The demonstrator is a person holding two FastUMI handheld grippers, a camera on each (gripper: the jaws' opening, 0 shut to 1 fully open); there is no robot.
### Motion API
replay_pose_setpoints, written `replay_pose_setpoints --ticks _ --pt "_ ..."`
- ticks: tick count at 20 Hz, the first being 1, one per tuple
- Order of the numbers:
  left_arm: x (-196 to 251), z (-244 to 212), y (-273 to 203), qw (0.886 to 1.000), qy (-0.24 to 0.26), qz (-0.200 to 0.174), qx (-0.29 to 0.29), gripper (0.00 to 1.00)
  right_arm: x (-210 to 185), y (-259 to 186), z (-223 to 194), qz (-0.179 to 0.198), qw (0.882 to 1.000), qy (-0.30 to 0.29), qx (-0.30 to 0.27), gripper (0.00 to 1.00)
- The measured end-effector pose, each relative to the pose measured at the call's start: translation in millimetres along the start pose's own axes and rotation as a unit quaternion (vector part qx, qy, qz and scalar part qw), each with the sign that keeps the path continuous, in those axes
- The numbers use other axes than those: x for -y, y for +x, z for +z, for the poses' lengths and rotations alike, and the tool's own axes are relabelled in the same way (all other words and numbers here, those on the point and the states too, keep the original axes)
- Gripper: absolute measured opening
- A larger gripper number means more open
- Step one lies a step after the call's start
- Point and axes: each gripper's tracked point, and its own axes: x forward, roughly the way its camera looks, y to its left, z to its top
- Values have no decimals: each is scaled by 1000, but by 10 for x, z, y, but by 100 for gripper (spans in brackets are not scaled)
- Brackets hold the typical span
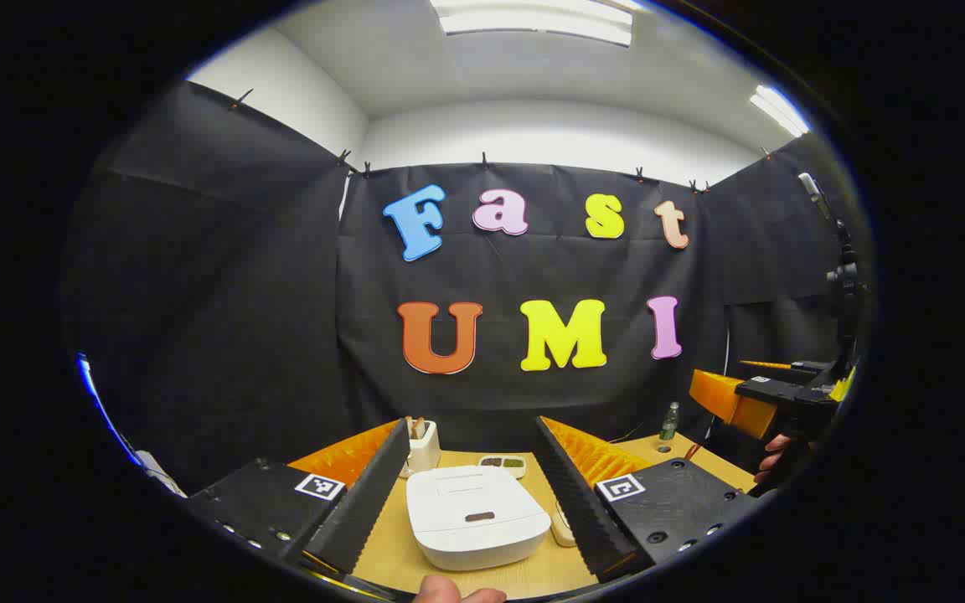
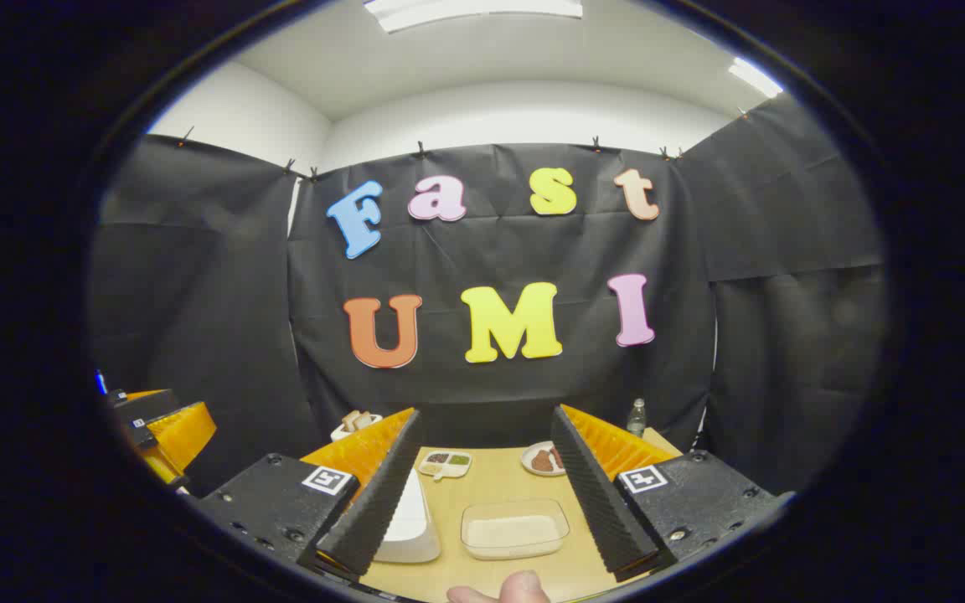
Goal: Close the left gripper, press the button to open the rice cooker; take a wooden spoon from the chopstick holder with the right hand, scoop a spoonful of rice and pour it into the rice cooker, then put the wooden spoon back into the chopstick holder.
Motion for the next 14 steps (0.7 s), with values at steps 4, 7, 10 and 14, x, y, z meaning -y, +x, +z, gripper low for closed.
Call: replay_pose_setpoints --ticks 4,7,10,14 --pt "43 -11 59 1000 -9 -1 -2 94 100 8 6 -10 1000 -2 0 100" --pt "56 -14 88 1000 -9 -2 -3 94 157 -2 -6 -16 1000 -4 -3 100" --pt "73 -29 94 1000 -7 -4 -7 94 217 10 -26 -25 1000 -4 -4 99" --pt "88 -44 158 1000 -4 -4 -10 94 295 13 -16 -33 999 -8 -1 99"
